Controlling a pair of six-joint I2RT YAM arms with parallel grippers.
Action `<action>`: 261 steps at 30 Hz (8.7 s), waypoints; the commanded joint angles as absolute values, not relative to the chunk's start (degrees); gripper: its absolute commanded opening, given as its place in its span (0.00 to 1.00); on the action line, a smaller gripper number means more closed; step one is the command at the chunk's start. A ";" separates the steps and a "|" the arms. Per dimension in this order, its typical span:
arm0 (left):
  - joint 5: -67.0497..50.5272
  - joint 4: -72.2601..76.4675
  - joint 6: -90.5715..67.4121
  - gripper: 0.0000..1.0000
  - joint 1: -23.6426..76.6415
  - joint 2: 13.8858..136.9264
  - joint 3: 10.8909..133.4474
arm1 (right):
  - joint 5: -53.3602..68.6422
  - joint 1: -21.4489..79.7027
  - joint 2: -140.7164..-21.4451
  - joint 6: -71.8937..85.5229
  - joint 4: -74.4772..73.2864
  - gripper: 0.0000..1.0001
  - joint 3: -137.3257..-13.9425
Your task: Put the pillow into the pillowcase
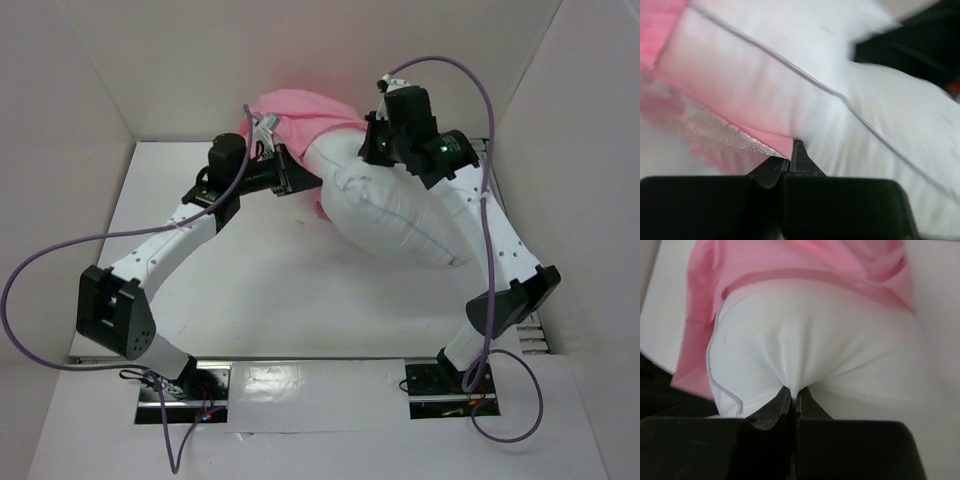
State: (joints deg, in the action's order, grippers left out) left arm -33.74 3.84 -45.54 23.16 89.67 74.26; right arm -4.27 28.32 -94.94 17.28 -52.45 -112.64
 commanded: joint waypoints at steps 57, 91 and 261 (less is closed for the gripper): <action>20.97 -60.96 -33.65 0.75 40.51 97.26 114.84 | -31.20 36.66 -63.80 38.49 -52.47 1.00 -73.39; 20.27 -65.06 -28.49 0.00 43.06 112.77 126.13 | 36.63 8.16 -65.83 38.73 -9.50 0.42 -38.24; 5.46 -38.51 -37.62 0.84 28.22 74.09 66.98 | -24.14 46.48 -87.26 35.75 -52.12 0.99 -87.01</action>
